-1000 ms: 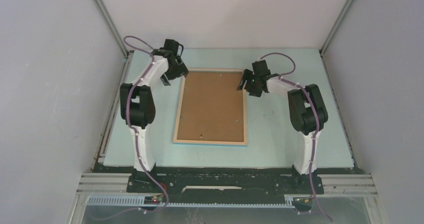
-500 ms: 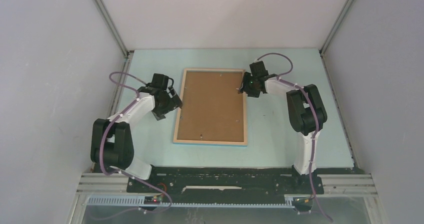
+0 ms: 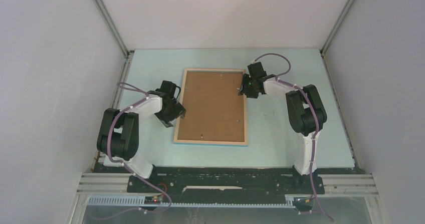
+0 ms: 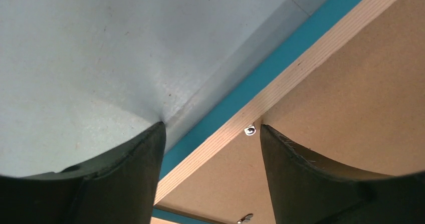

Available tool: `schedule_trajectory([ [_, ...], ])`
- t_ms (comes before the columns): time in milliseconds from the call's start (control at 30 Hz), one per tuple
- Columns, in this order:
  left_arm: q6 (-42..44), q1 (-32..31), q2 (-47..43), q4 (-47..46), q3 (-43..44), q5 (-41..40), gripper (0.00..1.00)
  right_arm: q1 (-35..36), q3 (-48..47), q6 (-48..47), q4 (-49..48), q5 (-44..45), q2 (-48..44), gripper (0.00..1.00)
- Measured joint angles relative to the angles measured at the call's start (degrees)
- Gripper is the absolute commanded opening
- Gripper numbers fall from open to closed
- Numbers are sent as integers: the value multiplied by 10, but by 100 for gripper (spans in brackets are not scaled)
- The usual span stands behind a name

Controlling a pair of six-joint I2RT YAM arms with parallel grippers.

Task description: Put the photo into the frame

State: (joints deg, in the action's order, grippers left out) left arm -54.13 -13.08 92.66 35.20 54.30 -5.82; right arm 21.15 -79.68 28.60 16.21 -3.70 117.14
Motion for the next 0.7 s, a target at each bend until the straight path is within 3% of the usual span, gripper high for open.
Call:
schedule_trajectory([
  [367, -31, -11, 19, 11, 14, -18, 62, -1, 0, -1, 1, -4, 0, 54],
  [533, -44, -13, 23, 5, 19, -16, 47, -4, 0, -1, 2, -9, 0, 53],
  [600, -46, -14, 22, 2, 17, -18, 35, -5, 0, -1, 3, -15, 0, 53],
  [700, -45, -14, 19, -5, 17, -25, 28, -6, 0, -1, 3, -17, 0, 52],
])
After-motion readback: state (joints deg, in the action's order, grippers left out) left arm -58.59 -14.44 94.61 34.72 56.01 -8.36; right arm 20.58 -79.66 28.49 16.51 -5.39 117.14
